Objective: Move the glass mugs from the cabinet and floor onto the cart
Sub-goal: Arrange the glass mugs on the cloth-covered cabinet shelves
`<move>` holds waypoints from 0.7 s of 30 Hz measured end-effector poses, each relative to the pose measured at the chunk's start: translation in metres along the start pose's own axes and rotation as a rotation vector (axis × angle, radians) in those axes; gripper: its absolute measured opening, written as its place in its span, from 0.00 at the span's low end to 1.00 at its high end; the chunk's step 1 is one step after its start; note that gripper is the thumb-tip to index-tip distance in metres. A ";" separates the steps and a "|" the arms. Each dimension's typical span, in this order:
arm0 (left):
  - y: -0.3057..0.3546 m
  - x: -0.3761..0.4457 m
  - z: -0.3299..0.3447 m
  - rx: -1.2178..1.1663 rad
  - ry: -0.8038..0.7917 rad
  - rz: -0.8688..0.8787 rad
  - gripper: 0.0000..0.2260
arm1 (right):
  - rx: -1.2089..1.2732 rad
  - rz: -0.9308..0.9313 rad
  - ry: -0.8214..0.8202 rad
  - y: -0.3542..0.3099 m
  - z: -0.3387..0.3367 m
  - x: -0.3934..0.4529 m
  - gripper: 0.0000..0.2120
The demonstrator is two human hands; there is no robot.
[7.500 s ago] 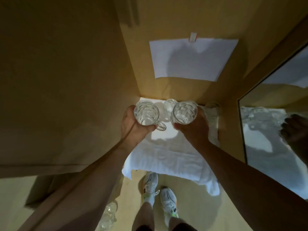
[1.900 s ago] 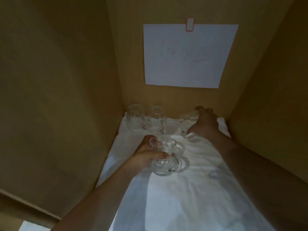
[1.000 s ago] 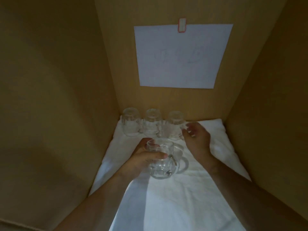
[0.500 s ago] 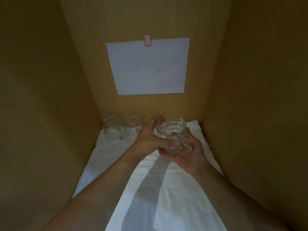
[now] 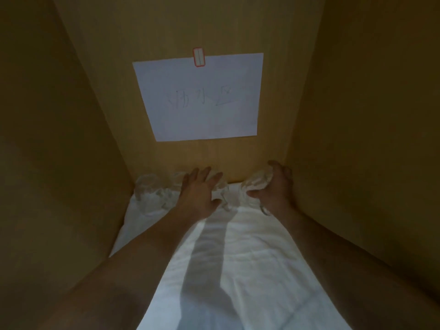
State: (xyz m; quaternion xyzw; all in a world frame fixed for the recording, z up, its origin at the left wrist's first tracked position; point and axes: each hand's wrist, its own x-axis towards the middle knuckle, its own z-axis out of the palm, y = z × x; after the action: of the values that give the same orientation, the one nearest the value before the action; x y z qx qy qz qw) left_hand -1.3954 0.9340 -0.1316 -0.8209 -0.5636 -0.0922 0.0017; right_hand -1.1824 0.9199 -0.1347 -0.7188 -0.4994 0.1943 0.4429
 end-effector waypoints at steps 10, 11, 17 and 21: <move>-0.014 0.020 0.021 0.056 0.010 0.025 0.31 | -0.380 -0.312 -0.207 0.008 0.033 0.016 0.48; -0.015 0.021 0.021 0.035 0.017 0.021 0.32 | -0.385 -0.318 -0.212 0.009 0.038 0.018 0.48; -0.016 0.024 0.028 0.045 0.080 0.005 0.32 | -0.455 -0.294 -0.254 0.008 0.054 0.026 0.51; -0.014 0.027 0.031 0.022 0.107 -0.009 0.32 | -0.483 -0.293 -0.269 0.002 0.056 0.029 0.51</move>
State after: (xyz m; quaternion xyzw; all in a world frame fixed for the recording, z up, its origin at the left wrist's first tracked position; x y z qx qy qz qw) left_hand -1.3944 0.9671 -0.1595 -0.8121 -0.5675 -0.1296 0.0406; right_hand -1.2092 0.9701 -0.1616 -0.6912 -0.6837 0.0976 0.2126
